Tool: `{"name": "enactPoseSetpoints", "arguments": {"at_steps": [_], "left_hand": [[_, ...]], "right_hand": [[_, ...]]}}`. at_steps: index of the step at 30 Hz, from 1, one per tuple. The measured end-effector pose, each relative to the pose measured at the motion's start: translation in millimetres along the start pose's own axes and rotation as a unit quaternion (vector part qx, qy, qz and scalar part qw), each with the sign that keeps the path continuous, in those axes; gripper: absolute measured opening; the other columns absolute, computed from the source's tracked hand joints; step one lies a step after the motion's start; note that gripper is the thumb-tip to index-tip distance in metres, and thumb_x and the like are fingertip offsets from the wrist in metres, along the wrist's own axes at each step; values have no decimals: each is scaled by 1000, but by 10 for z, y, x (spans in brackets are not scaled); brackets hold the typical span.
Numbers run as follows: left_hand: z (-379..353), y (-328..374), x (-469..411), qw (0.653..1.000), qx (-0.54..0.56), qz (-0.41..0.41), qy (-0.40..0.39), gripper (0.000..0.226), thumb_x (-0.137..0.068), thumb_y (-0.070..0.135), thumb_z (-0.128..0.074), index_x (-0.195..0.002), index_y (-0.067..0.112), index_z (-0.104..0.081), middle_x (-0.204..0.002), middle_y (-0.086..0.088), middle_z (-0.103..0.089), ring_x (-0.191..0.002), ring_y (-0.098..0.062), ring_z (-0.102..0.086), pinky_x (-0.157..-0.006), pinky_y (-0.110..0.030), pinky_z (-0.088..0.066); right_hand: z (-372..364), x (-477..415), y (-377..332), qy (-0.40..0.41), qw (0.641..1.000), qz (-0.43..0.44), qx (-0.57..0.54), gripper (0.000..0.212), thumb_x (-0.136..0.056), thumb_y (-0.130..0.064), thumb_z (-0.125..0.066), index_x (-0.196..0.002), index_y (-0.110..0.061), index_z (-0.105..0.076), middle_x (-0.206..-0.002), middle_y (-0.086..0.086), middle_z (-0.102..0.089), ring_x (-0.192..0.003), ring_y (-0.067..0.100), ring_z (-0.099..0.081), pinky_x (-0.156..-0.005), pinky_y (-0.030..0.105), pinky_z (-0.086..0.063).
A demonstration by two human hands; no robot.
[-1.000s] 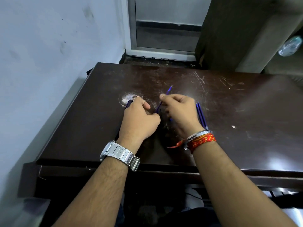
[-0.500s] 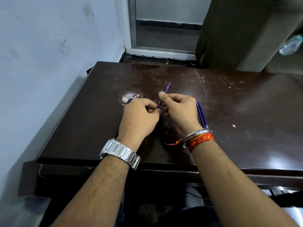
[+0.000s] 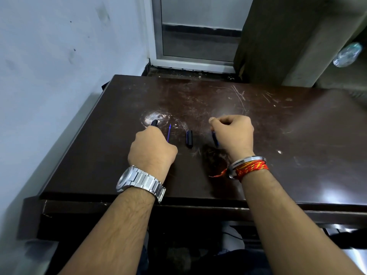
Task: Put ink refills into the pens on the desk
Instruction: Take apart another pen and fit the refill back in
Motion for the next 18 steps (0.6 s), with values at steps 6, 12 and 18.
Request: {"name": "enactPoseSetpoints", "arguments": {"at_steps": [6, 12, 18], "left_hand": [[10, -39, -36, 1000, 8, 4, 6, 14, -74, 17, -68, -82, 11, -59, -74, -4, -50, -56, -22, -49, -45, -27, -34], [0, 4, -31, 1000, 26, -7, -4, 9, -72, 16, -67, -80, 11, -67, -82, -9, -67, -71, -31, -64, -52, -30, -45], [31, 75, 0, 998, 44, -32, 12, 10, -74, 15, -67, -83, 13, -69, -85, -10, -68, -72, -30, -63, -54, -32, -45]], "right_hand": [[-2, 26, -47, -3, 999, 13, 48, 25, -86, -22, -68, -62, -18, -70, -62, -5, -67, -74, 14, -65, -90, 38, -54], [133, -67, 45, 32, 988, 18, 148, 11, -81, -13, -64, -79, -6, -72, -79, 13, -70, -78, 27, -63, -69, 25, -45], [-80, -57, 82, -32, 975, 19, 219, 16, -82, -12, -66, -95, -5, -72, -96, 19, -69, -94, 35, -66, -77, 29, -51]]}}
Point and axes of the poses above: each hand's wrist, its own x-axis away from the middle knuckle, its own z-axis out of the back of the hand, y = z × x, the point moved 10 cm from there along -x, towards the middle knuckle
